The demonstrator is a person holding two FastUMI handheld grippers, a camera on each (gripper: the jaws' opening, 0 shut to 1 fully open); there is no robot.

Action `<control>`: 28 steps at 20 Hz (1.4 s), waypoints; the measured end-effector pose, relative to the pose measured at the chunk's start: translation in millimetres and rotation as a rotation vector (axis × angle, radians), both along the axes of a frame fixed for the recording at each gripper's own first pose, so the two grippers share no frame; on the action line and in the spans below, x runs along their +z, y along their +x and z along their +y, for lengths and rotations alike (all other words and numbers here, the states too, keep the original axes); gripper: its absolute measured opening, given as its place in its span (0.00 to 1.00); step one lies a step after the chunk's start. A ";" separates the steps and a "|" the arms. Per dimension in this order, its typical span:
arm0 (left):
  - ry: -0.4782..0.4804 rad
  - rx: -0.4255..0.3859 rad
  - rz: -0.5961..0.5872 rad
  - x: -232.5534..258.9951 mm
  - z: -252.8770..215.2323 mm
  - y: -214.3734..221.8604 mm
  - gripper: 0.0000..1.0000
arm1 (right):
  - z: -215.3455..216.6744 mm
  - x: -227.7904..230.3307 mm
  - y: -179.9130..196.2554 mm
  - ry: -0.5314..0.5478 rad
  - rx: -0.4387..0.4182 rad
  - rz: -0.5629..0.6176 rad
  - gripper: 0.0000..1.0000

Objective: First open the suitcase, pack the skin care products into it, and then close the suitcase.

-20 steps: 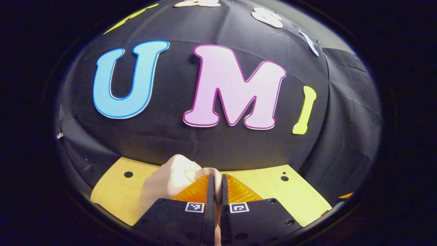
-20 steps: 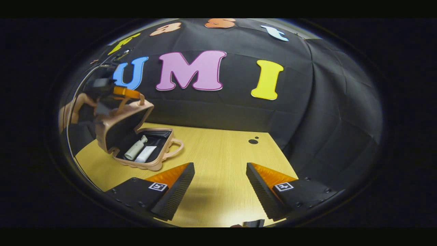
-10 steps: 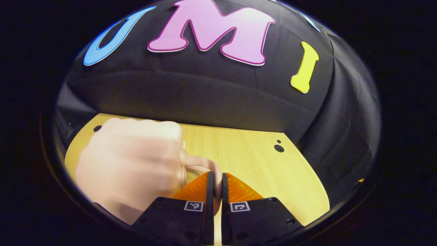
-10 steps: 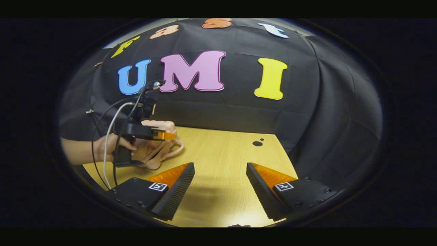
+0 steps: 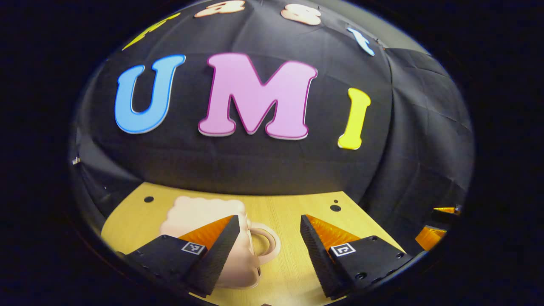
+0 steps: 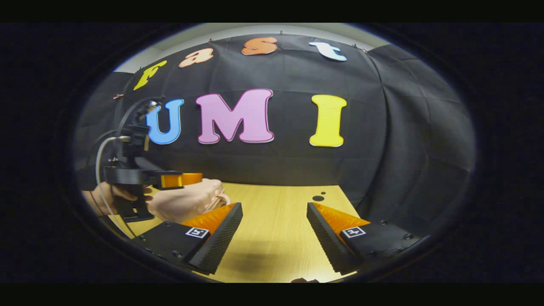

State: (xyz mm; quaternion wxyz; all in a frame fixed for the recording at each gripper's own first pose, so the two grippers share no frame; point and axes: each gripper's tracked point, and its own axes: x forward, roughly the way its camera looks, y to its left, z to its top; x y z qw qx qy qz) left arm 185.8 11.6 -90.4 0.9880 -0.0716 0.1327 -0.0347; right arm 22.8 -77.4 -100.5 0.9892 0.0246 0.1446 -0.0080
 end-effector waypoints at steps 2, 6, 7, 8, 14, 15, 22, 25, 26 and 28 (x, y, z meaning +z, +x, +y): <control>0.047 0.017 -0.083 42.4 12.1 -36.1 0.97 | 7.8 22.1 -12.0 -0.009 -0.005 -0.043 0.97; 0.096 0.056 -0.185 98.0 31.2 -107.1 0.97 | 26.7 53.8 -39.2 0.008 -0.030 -0.096 0.96; 0.091 0.067 -0.200 104.7 35.8 -122.0 0.97 | 33.9 63.1 -44.9 0.013 -0.029 -0.118 0.97; 0.081 0.079 -0.208 108.2 40.7 -134.1 0.97 | 41.1 69.6 -51.4 0.013 -0.027 -0.132 0.97; 0.009 0.144 -0.220 103.4 62.4 -168.3 0.96 | 74.3 84.7 -84.8 -0.050 -0.001 -0.177 0.97; 0.002 0.153 -0.216 104.3 62.1 -169.5 0.96 | 76.2 85.9 -87.9 -0.057 -0.002 -0.181 0.97; 0.015 0.152 -0.224 106.9 66.8 -174.9 0.96 | 84.2 97.5 -93.8 -0.048 -0.026 -0.205 0.96; 0.005 0.150 -0.230 106.3 67.6 -176.7 0.96 | 83.3 96.1 -96.0 -0.057 -0.032 -0.200 0.93; 0.000 0.147 -0.231 106.4 67.2 -177.0 0.96 | 82.8 94.8 -96.5 -0.055 -0.032 -0.196 0.96; 0.002 0.144 -0.231 105.6 67.1 -176.1 0.96 | 82.2 92.4 -98.3 -0.041 -0.039 -0.190 0.96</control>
